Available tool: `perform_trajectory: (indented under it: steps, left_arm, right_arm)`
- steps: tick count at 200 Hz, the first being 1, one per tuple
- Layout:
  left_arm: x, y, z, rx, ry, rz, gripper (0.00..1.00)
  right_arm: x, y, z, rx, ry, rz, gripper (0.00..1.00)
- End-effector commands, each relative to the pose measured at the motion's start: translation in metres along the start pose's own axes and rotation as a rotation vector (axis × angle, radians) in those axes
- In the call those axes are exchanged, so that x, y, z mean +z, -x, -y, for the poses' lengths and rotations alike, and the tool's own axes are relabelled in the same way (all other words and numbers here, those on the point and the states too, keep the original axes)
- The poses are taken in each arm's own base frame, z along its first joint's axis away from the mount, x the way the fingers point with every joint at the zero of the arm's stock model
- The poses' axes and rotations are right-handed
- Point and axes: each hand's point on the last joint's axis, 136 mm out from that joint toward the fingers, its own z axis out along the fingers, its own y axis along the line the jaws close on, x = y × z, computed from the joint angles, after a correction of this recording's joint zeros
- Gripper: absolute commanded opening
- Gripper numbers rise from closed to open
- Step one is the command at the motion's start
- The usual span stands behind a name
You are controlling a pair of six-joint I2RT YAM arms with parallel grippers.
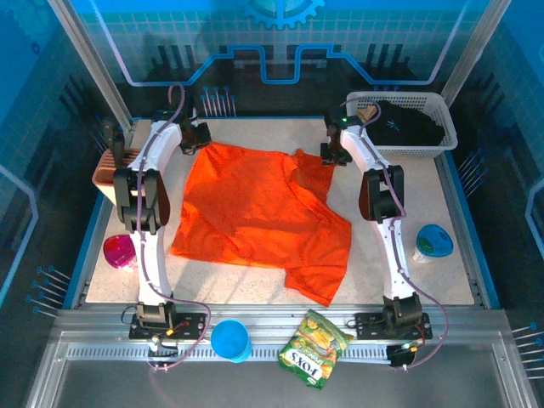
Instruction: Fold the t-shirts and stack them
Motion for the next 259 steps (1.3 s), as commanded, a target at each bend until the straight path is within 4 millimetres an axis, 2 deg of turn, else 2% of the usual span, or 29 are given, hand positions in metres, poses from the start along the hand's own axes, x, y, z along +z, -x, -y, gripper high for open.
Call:
perform_trajectory:
  steps: [1, 25, 40, 60, 83, 92, 97, 117, 134, 146, 187, 222, 235, 259]
  left_arm:
    - [0.012, -0.008, -0.002, 0.027, 0.007, -0.024, 0.0]
    - [0.012, -0.009, -0.002, 0.028, 0.006, -0.027, 0.0]
    - [0.009, -0.008, 0.0, 0.025, 0.001, -0.026, 0.0]
    - [-0.008, -0.003, 0.006, 0.018, -0.024, -0.003, 0.0]
    - [-0.051, 0.009, 0.02, 0.008, -0.073, 0.063, 0.0]
    - [-0.076, 0.015, 0.026, 0.007, -0.094, 0.102, 0.0]
    - [-0.09, 0.018, 0.029, 0.006, -0.106, 0.124, 0.0]
    - [-0.15, 0.025, 0.038, 0.012, -0.142, 0.216, 0.0]
    - [-0.198, 0.024, 0.041, 0.02, -0.161, 0.28, 0.0]
    - [-0.235, 0.019, 0.043, 0.028, -0.182, 0.326, 0.0]
    - [-0.345, -0.014, 0.047, 0.042, -0.287, 0.463, 0.0]
    - [-0.435, -0.056, 0.044, 0.074, -0.375, 0.587, 0.0]
    - [-0.465, -0.072, 0.041, 0.089, -0.402, 0.639, 0.0]
    - [-0.507, -0.098, 0.04, 0.125, -0.458, 0.706, 0.01]
  right_arm:
    - [0.028, -0.012, 0.011, 0.031, -0.012, -0.067, 0.22]
    - [0.032, -0.01, 0.008, 0.024, 0.004, -0.062, 0.0]
    - [0.024, -0.004, 0.005, 0.009, 0.02, -0.041, 0.0]
    - [-0.013, 0.014, 0.0, -0.038, 0.028, 0.044, 0.0]
    - [-0.087, 0.034, 0.001, -0.073, 0.029, 0.187, 0.0]
    - [-0.124, 0.039, 0.003, -0.082, 0.03, 0.254, 0.0]
    - [-0.154, 0.042, 0.005, -0.086, 0.036, 0.31, 0.0]
    - [-0.238, 0.033, 0.014, -0.106, 0.041, 0.458, 0.0]
    - [-0.306, 0.014, 0.025, -0.114, 0.061, 0.578, 0.0]
    - [-0.345, -0.004, 0.033, -0.124, 0.074, 0.646, 0.0]
    - [-0.464, -0.074, 0.062, -0.164, 0.099, 0.866, 0.0]
    - [-0.55, -0.14, 0.086, -0.186, 0.137, 1.05, 0.0]
    - [-0.575, -0.164, 0.095, -0.181, 0.149, 1.108, 0.0]
    - [-0.615, -0.204, 0.114, -0.159, 0.157, 1.19, 0.0]
